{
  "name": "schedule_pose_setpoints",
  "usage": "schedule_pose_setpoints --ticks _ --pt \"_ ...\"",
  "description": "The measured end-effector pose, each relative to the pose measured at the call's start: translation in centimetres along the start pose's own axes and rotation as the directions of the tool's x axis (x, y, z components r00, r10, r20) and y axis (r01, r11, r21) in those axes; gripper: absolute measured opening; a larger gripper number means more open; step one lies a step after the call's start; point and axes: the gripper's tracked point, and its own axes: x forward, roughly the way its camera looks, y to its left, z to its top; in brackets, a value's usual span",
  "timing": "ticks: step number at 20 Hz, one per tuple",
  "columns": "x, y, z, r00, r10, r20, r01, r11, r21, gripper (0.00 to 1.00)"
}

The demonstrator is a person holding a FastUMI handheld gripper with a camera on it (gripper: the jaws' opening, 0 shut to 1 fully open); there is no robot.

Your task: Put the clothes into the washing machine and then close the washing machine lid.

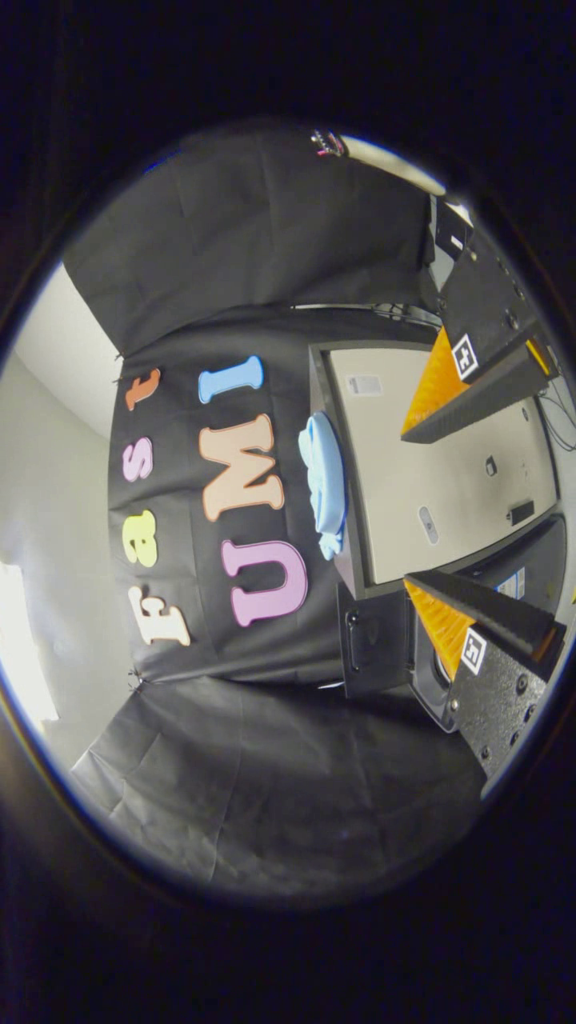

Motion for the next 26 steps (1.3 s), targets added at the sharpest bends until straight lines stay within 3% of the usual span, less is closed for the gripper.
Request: schedule_pose_setpoints --ticks 6,13,20,26 --pt "3.5 1.2 3.6 1.0 0.0 0.0 0.0 0.995 -0.098 0.97" --pt "7.5 3.5 8.3 0.999 0.035 0.029 -0.034 0.999 -0.036 0.96" --pt "13.3 2.0 12.3 1.0 -0.026 0.017 0.028 0.992 -0.121 0.96" --pt "20.7 2.0 11.8 0.992 -0.052 -0.116 0.03 0.983 -0.182 0.97"
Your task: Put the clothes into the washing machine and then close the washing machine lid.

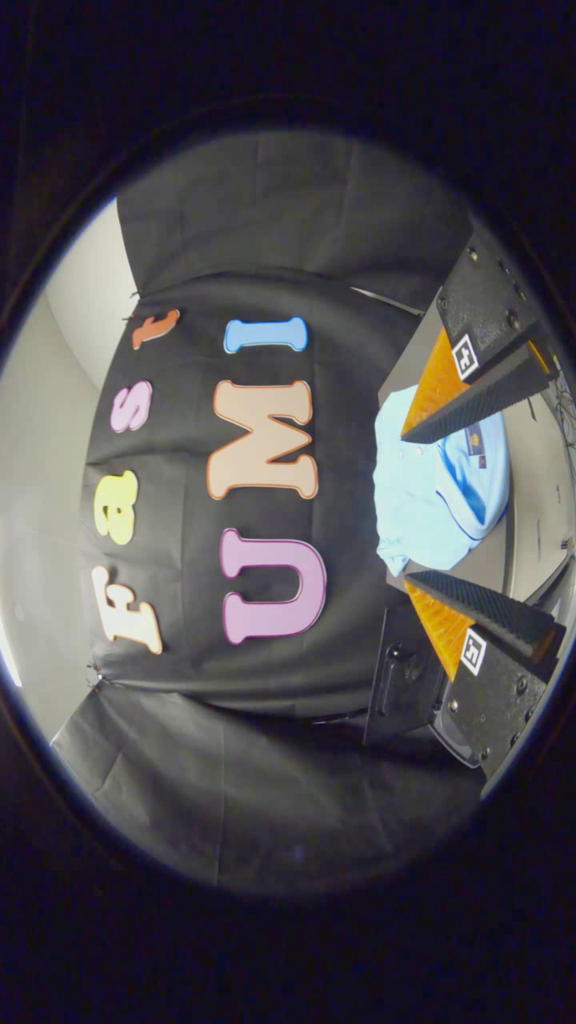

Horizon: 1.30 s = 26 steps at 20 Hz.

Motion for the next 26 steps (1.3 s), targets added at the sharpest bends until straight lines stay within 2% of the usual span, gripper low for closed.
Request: schedule_pose_setpoints --ticks 4,7,9,10,14,16,17,18,19,20,22,23,24,26 --pt "5.2 -1.0 -1.8 0.988 -0.055 -0.145 0.049 0.998 -0.045 0.97" --pt "8.1 -2.4 -4.0 0.962 -0.091 -0.259 0.061 0.991 -0.121 0.97" --pt "10.5 -2.7 -4.8 0.95 -0.089 -0.3 0.073 0.995 -0.064 0.98" --pt "11.1 -2.6 -5.4 0.937 -0.071 -0.341 0.054 0.997 -0.058 0.97" --pt "13.7 -5.7 -7.3 0.89 -0.154 -0.429 0.121 0.987 -0.103 0.97" --pt "14.6 -5.8 -9.0 0.875 -0.145 -0.462 0.145 0.989 -0.036 0.98" --pt "14.7 -6.1 -10.6 0.846 -0.145 -0.513 0.165 0.986 -0.006 0.98" --pt "14.2 -5.8 -10.6 0.842 -0.13 -0.524 0.168 0.985 0.026 0.98" --pt "15.1 -5.9 -9.6 0.872 -0.124 -0.474 0.166 0.985 0.047 1.0" --pt "14.5 -5.6 -10.7 0.848 -0.107 -0.52 0.141 0.99 0.026 0.89" --pt "14.9 -6.0 -9.9 0.865 -0.113 -0.49 0.143 0.989 0.025 0.65" --pt "14.3 -6.2 -9.7 0.851 -0.135 -0.508 0.18 0.983 0.039 0.53" --pt "14.7 -6.2 -9.9 0.855 -0.142 -0.498 0.196 0.979 0.057 0.41" --pt "14.1 -5.8 -10.3 0.854 -0.132 -0.504 0.176 0.984 0.041 0.17"
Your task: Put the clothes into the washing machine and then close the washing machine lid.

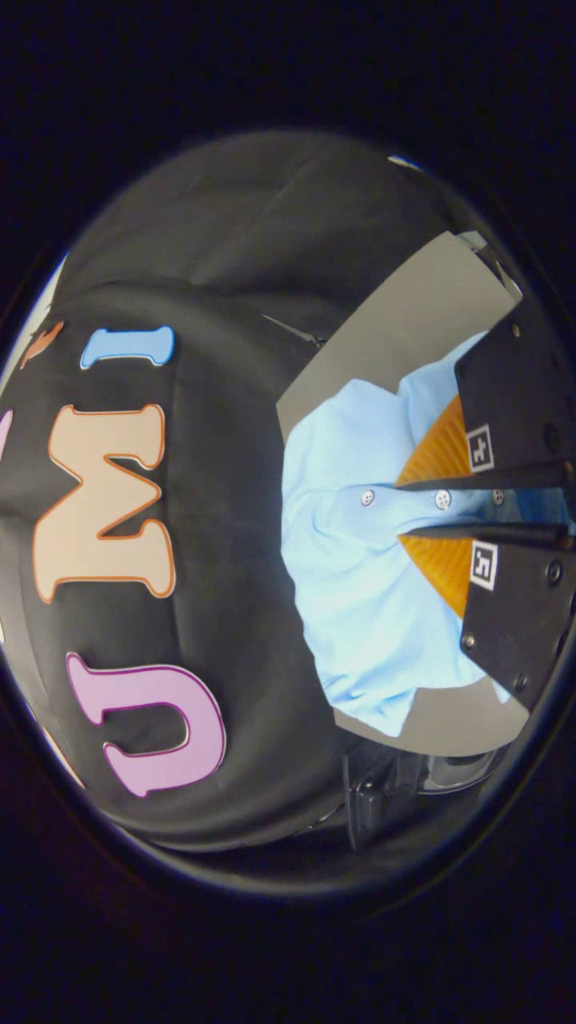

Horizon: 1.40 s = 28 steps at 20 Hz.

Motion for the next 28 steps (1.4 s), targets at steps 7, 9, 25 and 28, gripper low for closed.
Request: schedule_pose_setpoints --ticks 7,9,25,28 --pt "-3.9 2.5 -0.7 0.989 0.092 0.118 -0.091 0.996 -0.013 0.06" --pt "-6.2 4.0 -0.3 0.974 0.171 0.149 -0.18 0.982 0.054 0.04" --pt "-18.9 20.8 3.7 0.883 0.405 0.236 -0.433 0.898 0.081 0.03" --pt "-18.9 25.1 2.9 0.872 0.44 0.213 -0.456 0.889 0.029 0.03"
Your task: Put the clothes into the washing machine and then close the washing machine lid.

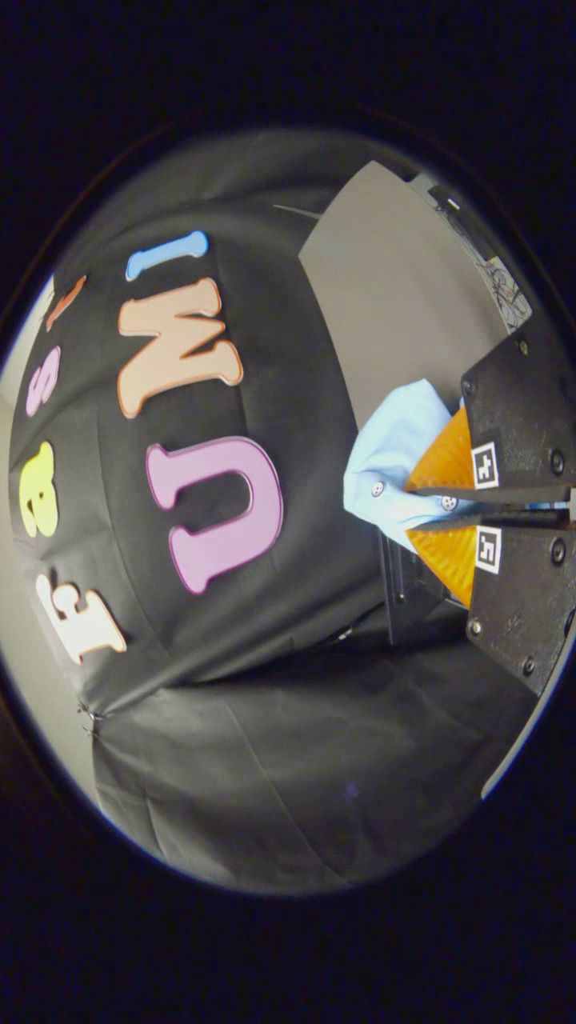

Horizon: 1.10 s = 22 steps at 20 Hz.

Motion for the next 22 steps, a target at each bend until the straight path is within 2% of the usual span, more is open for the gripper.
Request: schedule_pose_setpoints --ticks 3,8,15,22 --pt "3.0 2.9 -2.3 0.998 0.037 -0.048 -0.038 0.999 -0.03 0.03" --pt "8.5 6.9 -9.1 0.986 0.113 -0.123 -0.12 0.991 -0.052 0.03" --pt "15.2 7.5 -22.4 0.941 0.092 -0.326 -0.154 0.974 -0.169 0.03" --pt "18.3 6.5 -29.8 0.892 0.098 -0.442 -0.138 0.989 -0.059 0.04"
